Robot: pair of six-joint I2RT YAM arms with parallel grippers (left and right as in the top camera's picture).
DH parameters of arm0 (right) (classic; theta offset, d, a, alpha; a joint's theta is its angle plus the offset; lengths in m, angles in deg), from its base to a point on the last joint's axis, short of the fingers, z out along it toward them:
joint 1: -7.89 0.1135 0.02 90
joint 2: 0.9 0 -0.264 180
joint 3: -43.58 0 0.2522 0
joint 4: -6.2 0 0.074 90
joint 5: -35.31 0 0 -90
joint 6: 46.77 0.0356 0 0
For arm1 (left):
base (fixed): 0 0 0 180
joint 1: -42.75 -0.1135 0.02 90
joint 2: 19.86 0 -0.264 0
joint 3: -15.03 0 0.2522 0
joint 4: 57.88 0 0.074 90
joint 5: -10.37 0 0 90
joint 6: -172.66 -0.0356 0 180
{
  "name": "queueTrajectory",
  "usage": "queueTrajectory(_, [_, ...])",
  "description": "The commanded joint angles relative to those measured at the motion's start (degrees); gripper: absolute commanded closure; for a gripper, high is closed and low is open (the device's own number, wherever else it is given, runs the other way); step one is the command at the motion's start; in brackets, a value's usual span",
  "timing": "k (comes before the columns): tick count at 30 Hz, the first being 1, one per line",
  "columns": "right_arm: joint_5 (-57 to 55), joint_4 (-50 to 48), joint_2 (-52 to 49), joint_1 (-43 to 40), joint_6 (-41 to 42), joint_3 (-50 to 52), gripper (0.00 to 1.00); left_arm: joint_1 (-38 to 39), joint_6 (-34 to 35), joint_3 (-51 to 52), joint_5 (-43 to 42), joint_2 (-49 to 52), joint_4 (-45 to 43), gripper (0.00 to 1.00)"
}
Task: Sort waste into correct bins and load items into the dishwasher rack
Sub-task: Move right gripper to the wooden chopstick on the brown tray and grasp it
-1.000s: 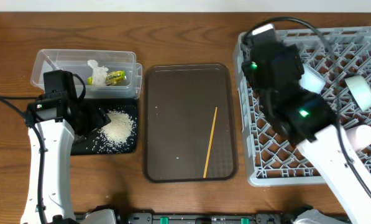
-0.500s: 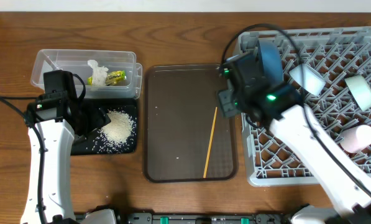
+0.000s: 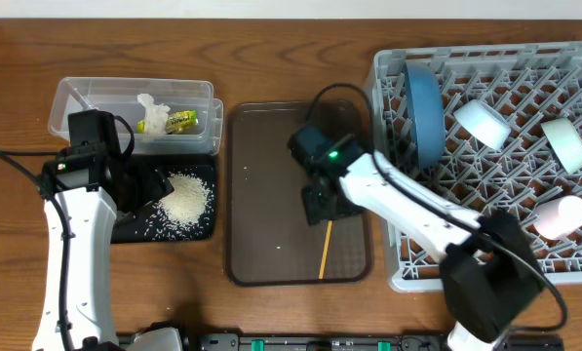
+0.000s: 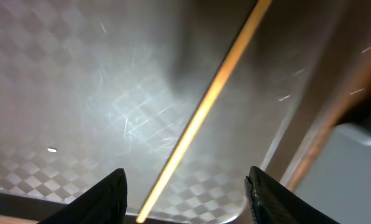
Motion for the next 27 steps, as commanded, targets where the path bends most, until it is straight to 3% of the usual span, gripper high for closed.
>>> queueTrajectory(1, [2.67, -0.17, -1.29, 2.14, 5.57, 1.11, 0.40, -0.24, 0.07, 0.13, 1.09, 0.11, 0.13, 0.17])
queueTrajectory(10, [6.80, -7.96, -1.38, 3.32, 6.60, 7.98, 0.41, -0.24, 0.07, 0.13, 1.09, 0.11, 0.13, 0.18])
queueTrajectory(18, [4.07, -13.03, -1.38, 3.32, 10.49, 14.38, 0.44, -0.24, 0.07, 0.13, 1.09, 0.11, 0.13, 0.18])
queueTrajectory(19, [4.11, -13.70, -1.38, 3.32, 10.49, 14.95, 0.47, -0.24, 0.07, 0.13, 1.09, 0.11, 0.13, 0.17])
queueTrajectory(22, [4.09, -14.29, -1.38, 3.32, 10.49, 15.93, 0.76, -0.24, 0.07, 0.13, 1.09, 0.11, 0.13, 0.18])
queueTrajectory(24, [4.09, -14.29, -1.38, 3.32, 10.49, 15.98, 0.88, -0.24, 0.07, 0.13, 1.09, 0.11, 0.13, 0.17])
queueTrajectory(27, [4.09, -14.27, -1.38, 3.32, 10.49, 15.98, 0.94, -0.24, 0.07, 0.13, 1.09, 0.11, 0.13, 0.18])
